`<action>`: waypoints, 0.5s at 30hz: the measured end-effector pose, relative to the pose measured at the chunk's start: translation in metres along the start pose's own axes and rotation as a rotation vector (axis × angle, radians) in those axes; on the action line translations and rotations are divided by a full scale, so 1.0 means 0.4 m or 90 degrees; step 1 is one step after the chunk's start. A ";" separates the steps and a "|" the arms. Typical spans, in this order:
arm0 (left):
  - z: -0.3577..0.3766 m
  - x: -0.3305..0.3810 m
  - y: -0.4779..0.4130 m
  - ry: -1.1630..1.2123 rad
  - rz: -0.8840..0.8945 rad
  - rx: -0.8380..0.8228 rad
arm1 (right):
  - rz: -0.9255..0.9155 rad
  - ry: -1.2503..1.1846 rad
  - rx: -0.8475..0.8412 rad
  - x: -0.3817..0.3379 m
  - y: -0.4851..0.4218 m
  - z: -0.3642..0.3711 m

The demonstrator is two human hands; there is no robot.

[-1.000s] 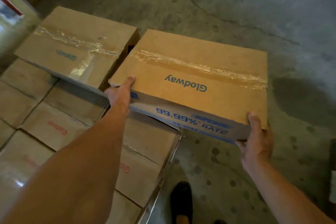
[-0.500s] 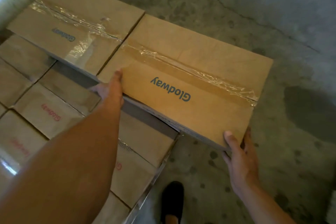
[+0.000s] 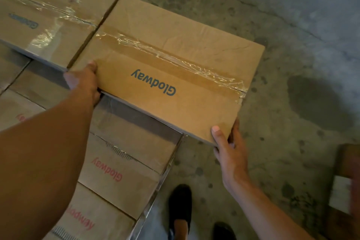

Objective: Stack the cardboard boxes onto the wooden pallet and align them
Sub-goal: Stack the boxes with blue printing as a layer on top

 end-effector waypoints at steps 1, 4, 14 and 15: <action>0.002 0.003 0.003 -0.015 0.010 -0.005 | 0.001 0.000 0.001 -0.001 -0.001 0.001; 0.004 -0.003 0.007 -0.055 0.000 0.005 | 0.011 0.029 -0.010 -0.008 -0.001 -0.011; -0.006 0.171 0.190 -0.251 0.286 0.022 | -0.025 0.175 0.219 -0.193 0.093 -0.191; 0.003 0.217 0.225 -0.274 0.323 -0.019 | -0.033 0.192 0.253 -0.226 0.109 -0.219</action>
Point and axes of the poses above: each hand's wrist, its own y-axis away from the middle knuckle, its own z-axis out of the palm, x = y × z, the point moved 1 cm from there along -y, towards the middle knuckle, and after that the axes turned 11 degrees about z, right-handed, at the moved point
